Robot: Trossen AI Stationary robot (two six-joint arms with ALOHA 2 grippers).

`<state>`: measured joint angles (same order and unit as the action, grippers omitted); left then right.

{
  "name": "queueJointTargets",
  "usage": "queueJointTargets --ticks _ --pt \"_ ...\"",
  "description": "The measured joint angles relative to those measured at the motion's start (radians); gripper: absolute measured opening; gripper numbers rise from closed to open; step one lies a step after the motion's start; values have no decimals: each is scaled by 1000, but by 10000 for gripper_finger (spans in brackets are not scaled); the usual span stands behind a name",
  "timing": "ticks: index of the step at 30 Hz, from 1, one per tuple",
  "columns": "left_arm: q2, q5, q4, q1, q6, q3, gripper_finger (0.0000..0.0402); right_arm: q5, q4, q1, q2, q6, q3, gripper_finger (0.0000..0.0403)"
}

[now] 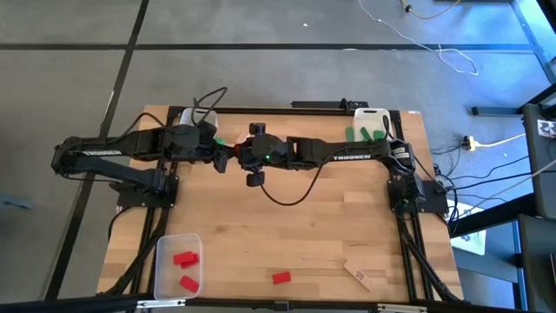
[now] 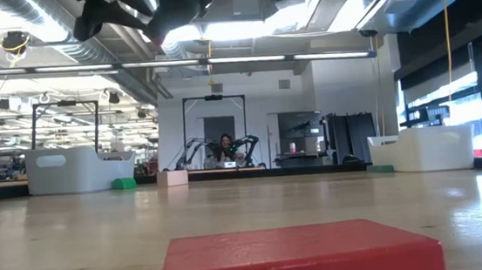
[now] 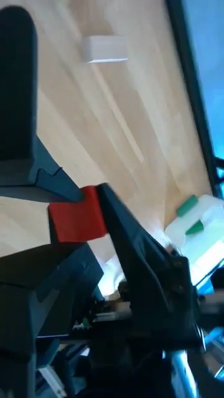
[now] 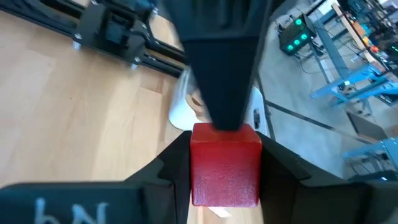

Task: Sort & place blocks by color
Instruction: Put the red block into the transparent bin

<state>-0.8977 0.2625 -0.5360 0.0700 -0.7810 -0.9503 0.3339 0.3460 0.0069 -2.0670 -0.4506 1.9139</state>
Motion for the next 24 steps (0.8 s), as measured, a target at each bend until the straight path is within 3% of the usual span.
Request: queueJointTargets --ticks 4,10,24 --pt "43 -56 -10 0 132 0 90 -6 3 1 0 0 0 129" --pt "45 -75 -44 0 162 0 102 0 5 1 0 -1 0 129" --pt "-1 -134 -78 75 82 0 149 4 9 0 0 -3 -1 129"
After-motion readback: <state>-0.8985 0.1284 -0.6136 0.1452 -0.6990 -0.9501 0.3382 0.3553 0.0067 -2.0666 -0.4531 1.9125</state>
